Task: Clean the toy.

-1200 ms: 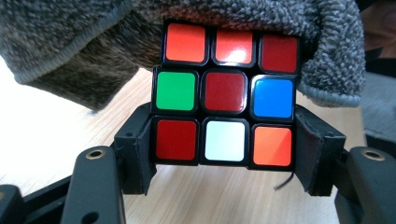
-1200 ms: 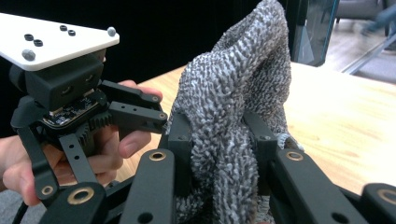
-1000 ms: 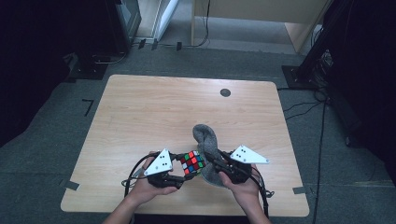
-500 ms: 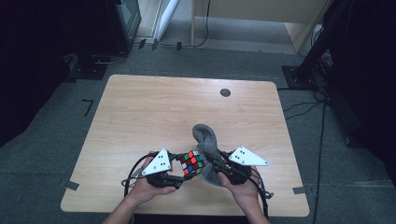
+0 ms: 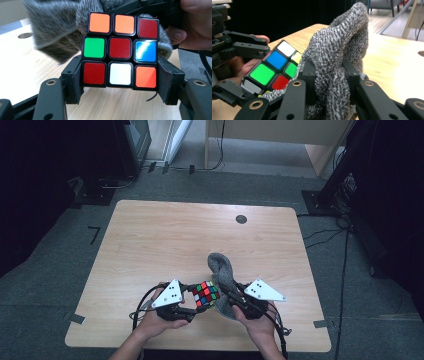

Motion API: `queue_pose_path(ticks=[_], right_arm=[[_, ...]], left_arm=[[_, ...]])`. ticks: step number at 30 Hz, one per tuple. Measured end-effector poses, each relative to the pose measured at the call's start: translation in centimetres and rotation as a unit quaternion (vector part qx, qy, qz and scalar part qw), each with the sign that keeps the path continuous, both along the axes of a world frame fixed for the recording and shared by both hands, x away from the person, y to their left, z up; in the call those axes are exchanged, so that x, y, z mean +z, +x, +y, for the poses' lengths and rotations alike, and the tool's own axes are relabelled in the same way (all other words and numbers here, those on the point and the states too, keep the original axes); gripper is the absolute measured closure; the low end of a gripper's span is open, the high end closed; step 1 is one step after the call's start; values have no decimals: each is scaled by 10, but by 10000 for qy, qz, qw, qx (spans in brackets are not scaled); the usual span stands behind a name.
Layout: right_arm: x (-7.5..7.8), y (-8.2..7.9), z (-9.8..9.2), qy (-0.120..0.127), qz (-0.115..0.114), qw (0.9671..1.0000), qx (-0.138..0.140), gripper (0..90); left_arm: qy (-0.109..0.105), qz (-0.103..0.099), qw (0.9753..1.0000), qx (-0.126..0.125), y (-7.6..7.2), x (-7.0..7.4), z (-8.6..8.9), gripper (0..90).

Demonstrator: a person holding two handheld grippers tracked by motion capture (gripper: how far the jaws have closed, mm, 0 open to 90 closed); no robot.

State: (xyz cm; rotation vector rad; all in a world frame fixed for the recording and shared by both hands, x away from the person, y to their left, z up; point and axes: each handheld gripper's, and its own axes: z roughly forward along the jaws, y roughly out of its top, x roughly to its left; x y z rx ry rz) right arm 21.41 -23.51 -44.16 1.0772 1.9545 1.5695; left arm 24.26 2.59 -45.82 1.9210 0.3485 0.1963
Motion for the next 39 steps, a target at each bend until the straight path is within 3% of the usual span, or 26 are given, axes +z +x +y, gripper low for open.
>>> queue_pose_path(ticks=[3, 6, 8, 13, 15, 18, 19, 21, 22, 25, 28, 30, 33, 36, 39], right_arm=[[8, -7, 8, 82, -197, 9995, 246, 706], [17, -14, 16, -6, -382, 9986, 367, 704], [15, -10, 12, 79, -307, 9990, 313, 704], [2, 0, -1, -1, 57, 10000, -47, 705], [7, -4, 3, 54, -96, 9999, 84, 704], [14, -11, 10, 80, -261, 9990, 366, 702], [16, -13, 14, 19, -354, 9984, 440, 701], [16, -14, 17, -116, -439, 9980, 439, 699], [15, -13, 15, -47, -410, 9982, 436, 699], [8, -5, 5, -127, -203, 9996, 148, 700], [3, 1, -3, -1, 39, 10000, 70, 700], [4, 0, -2, -6, 16, 9999, 114, 699], [9, -7, 6, 35, -192, 9992, 340, 699], [16, -12, 12, -107, -406, 9984, 380, 699], [12, -7, 7, -22, -268, 9992, 284, 699]], left_arm=[[198, -27, 9998, 49, -1, -3, -5, 344], [113, -31, 9999, 13, -1, -2, -4, 344], [-53, -22, 10000, -16, -1, 1, 0, 344], [-171, -14, 9998, -29, 0, 2, 3, 344], [-116, 23, 9999, 0, 0, 1, 1, 344], [212, -89, 9997, 103, -1, -3, -5, 344], [234, -96, 9997, 72, -2, -4, -5, 344], [191, -134, 9997, 71, -3, -3, -5, 344], [112, -143, 9998, 69, -3, -2, -4, 344], [-138, -100, 9999, 20, -2, 2, 1, 344], [-148, -64, 9999, 15, -2, 2, 1, 344], [-4, -83, 9999, 88, -2, 0, -2, 344], [141, -131, 9997, 117, -3, -3, -5, 344], [18, -118, 9999, 91, -3, -1, -3, 344], [-109, -120, 9998, 90, -3, 2, 1, 344]])
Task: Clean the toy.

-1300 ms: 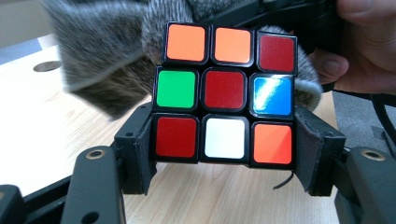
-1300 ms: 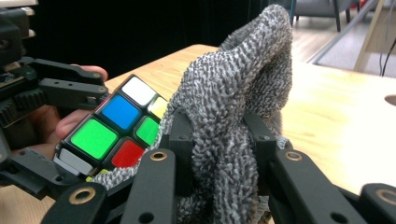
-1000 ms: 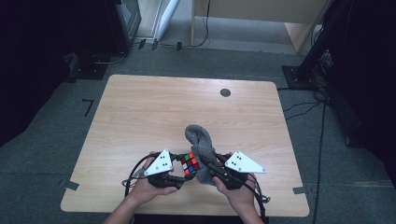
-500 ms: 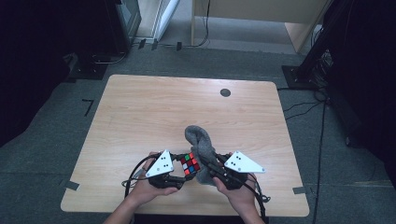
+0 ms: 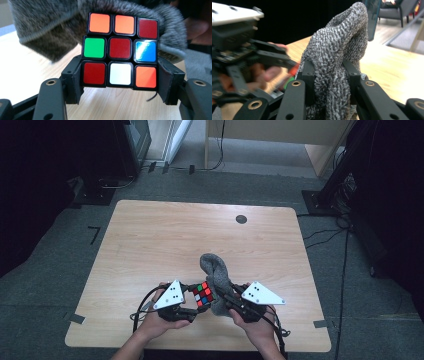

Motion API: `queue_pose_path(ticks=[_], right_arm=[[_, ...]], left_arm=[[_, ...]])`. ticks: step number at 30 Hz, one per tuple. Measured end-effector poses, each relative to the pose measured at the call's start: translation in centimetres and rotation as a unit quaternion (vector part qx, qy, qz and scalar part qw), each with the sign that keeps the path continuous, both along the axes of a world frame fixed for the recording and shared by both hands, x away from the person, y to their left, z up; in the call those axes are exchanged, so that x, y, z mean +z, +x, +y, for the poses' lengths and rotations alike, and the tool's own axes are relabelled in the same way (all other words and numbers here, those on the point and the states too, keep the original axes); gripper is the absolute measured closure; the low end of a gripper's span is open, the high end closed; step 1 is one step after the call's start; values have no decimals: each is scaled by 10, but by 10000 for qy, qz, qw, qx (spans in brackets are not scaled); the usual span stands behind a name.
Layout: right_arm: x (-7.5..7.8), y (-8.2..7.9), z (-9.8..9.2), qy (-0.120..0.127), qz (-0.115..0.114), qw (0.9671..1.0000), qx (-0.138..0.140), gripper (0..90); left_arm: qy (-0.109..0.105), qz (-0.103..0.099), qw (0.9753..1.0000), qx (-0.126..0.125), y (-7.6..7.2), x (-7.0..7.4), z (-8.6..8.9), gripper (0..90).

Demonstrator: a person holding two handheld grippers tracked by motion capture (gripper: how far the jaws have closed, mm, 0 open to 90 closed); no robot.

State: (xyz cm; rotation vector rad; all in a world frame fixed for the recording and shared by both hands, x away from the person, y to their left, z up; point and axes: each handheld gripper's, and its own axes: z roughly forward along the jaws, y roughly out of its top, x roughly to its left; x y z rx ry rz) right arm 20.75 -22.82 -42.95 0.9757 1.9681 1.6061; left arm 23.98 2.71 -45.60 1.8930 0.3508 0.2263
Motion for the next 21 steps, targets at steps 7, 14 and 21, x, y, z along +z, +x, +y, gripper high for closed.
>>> queue_pose_path(ticks=[7, 14, 21], right_arm=[[-4, 6, -4, -68, 96, 9998, -129, 698], [-2, 5, 0, -125, 160, 9997, -161, 700], [5, -1, 2, 8, 38, 10000, -43, 699]], left_arm=[[-166, -12, 9999, -8, 0, 2, 5, 344], [139, -81, 9998, 77, -1, -1, -1, 344], [1, -124, 9999, -36, -3, 2, -1, 344]])
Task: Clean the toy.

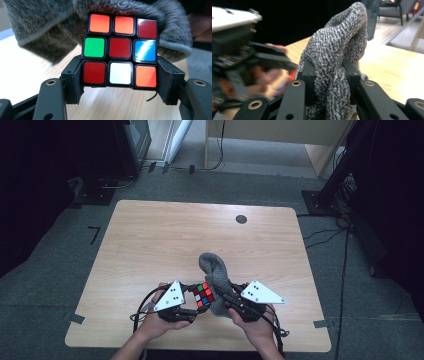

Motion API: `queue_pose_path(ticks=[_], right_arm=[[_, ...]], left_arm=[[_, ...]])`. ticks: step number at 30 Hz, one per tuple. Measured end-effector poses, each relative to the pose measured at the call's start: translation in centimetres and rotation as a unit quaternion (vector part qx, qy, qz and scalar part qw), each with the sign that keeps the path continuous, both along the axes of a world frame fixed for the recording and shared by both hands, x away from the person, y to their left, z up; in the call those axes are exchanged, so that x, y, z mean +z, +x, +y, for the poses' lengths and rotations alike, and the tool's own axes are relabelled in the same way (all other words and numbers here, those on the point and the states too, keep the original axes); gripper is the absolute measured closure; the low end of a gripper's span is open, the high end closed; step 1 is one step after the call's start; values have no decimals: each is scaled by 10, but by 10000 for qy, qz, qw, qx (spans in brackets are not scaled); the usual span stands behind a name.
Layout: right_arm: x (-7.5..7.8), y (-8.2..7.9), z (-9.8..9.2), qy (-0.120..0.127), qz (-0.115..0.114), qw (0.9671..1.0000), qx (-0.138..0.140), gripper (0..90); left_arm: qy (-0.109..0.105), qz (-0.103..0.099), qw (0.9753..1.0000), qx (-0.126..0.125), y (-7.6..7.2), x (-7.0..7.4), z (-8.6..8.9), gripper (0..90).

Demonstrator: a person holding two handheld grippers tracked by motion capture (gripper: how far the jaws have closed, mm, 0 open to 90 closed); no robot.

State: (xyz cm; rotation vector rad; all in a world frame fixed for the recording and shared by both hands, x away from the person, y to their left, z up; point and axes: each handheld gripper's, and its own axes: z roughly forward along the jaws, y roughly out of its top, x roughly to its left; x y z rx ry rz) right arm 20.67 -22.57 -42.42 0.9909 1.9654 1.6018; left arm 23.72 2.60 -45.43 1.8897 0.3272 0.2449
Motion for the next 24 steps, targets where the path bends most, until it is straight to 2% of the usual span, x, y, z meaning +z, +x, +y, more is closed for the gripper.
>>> queue_pose_path(ticks=[3, 6, 8, 9, 11, 12, 16, 18, 20, 23, 24], right_arm=[[-7, 5, -7, -39, 142, 9997, -187, 699], [-11, 10, -14, 70, 425, 9988, -249, 699], [-9, 8, -12, 156, 432, 9988, -172, 699], [-4, 4, -5, 194, 314, 9993, 3, 700], [-1, 1, -2, 191, 237, 9995, 54, 700], [5, -3, 1, 228, 109, 9996, 146, 699], [4, -3, -1, 216, 41, 9996, 157, 699], [-2, 2, -7, 257, 173, 9995, 39, 699], [-8, 8, -16, 467, 382, 9982, -46, 700], [-14, 16, -26, 864, 645, 9942, 24, 700], [-15, 17, -26, 885, 672, 9938, 52, 699]], left_arm=[[-169, 52, 9998, -32, 1, 3, 3, 344], [-51, 54, 10000, 11, 1, 1, 0, 344], [159, -39, 9998, 80, -1, -1, -4, 344], [259, -83, 9996, 103, -2, -2, -6, 344], [268, -66, 9996, 104, -2, -2, -7, 344], [219, -42, 9997, 106, -2, -2, -6, 344], [-24, 28, 10000, 70, 0, 2, 0, 344], [-217, 65, 9997, 26, 0, 3, 5, 344], [-401, 81, 9992, 54, 1, 5, 9, 344], [-739, 197, 9970, 106, 4, 8, 17, 344], [-860, 246, 9959, 129, 5, 9, 20, 344]])
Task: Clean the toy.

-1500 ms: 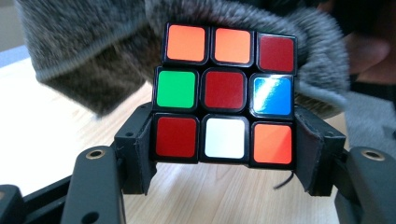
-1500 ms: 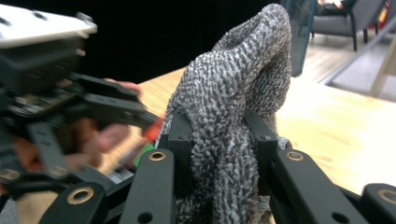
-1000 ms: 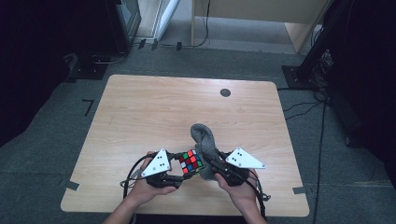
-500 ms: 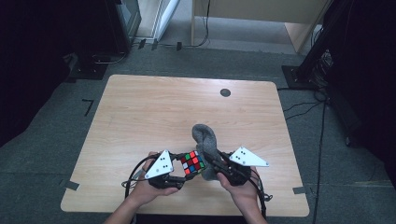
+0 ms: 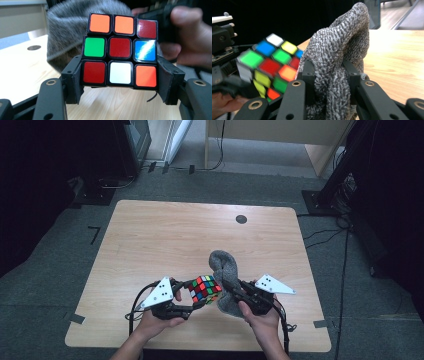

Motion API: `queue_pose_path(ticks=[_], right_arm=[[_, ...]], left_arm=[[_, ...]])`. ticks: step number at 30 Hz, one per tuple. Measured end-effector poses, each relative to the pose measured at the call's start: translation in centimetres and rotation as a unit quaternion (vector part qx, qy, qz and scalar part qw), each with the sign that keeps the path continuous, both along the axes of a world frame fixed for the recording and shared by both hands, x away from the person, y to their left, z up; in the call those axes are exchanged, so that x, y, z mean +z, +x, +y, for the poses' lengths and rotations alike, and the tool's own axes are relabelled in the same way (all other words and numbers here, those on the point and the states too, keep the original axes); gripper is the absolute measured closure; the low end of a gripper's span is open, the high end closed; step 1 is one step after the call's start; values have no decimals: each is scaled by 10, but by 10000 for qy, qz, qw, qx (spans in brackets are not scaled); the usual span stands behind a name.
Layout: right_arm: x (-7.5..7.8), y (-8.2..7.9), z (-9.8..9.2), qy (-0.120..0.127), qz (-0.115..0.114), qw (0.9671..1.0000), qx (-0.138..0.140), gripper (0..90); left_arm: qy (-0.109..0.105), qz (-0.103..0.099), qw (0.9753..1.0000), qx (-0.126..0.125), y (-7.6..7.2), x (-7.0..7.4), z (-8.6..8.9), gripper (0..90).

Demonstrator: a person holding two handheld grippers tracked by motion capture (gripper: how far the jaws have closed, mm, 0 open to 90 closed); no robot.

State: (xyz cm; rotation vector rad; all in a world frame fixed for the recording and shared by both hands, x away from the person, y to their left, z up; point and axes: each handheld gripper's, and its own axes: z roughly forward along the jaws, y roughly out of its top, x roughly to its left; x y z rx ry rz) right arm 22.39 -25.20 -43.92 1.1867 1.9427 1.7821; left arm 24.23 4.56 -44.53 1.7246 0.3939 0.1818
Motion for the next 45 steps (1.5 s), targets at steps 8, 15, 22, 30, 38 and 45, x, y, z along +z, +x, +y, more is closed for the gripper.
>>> queue_pose_path(ticks=[8, 15, 22, 30, 38, 45], right_arm=[[-7, -1, 18, -214, -460, 9962, 703, 696], [-15, -8, 38, -971, -907, 9815, 1381, 690], [-5, -12, 28, -1093, -1552, 9757, 1093, 694], [-21, -16, 49, -1791, -1581, 9599, 1464, 689], [-10, -14, 37, -1331, -1642, 9723, 1001, 690], [-29, -19, 66, -1042, -1004, 9773, 1545, 686]], left_arm=[[-688, 423, 9967, -49, 8, 2, 19, 344], [-784, 515, 9956, -51, 11, 2, 23, 344], [-733, 611, 9954, -86, 14, 1, 23, 343], [-721, 668, 9952, -10, 16, 1, 24, 344], [-765, 698, 9946, 41, 15, 1, 23, 344], [-1253, 739, 9879, 538, 12, 0, 23, 343]])
